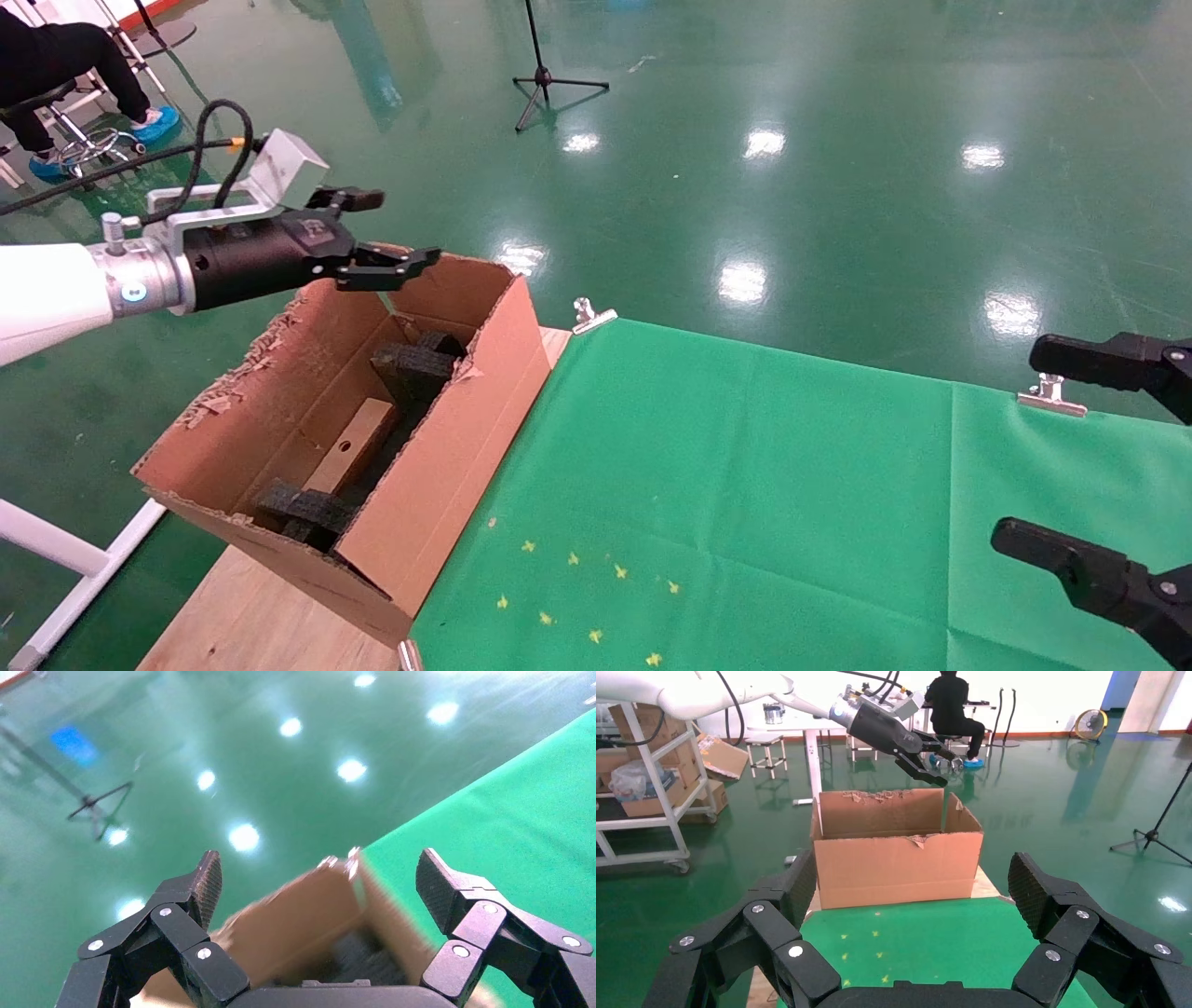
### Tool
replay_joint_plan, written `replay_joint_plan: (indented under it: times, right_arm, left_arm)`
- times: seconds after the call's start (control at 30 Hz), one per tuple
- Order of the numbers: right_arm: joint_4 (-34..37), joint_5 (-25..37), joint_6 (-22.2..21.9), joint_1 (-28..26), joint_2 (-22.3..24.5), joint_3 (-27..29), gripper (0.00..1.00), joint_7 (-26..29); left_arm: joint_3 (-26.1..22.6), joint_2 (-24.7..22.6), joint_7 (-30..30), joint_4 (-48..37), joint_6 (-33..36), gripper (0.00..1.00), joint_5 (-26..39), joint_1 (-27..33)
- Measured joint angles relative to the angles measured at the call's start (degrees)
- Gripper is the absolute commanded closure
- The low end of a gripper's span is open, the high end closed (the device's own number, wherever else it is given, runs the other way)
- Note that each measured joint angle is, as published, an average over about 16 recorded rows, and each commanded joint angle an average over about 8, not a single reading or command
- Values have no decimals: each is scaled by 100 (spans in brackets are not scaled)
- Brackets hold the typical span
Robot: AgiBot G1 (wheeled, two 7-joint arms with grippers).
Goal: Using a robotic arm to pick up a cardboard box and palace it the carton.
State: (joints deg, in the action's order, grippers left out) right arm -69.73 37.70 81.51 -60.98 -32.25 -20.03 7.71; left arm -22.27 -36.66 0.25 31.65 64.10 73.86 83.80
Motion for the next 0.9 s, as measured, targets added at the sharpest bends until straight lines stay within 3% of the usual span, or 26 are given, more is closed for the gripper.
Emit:
replay_joint_plan:
  times: [0.9]
  right_arm:
    - [0, 0, 0, 0, 0, 0, 0, 0]
  left_arm:
    - [326, 86, -574, 2190, 1128, 0, -1671, -1161]
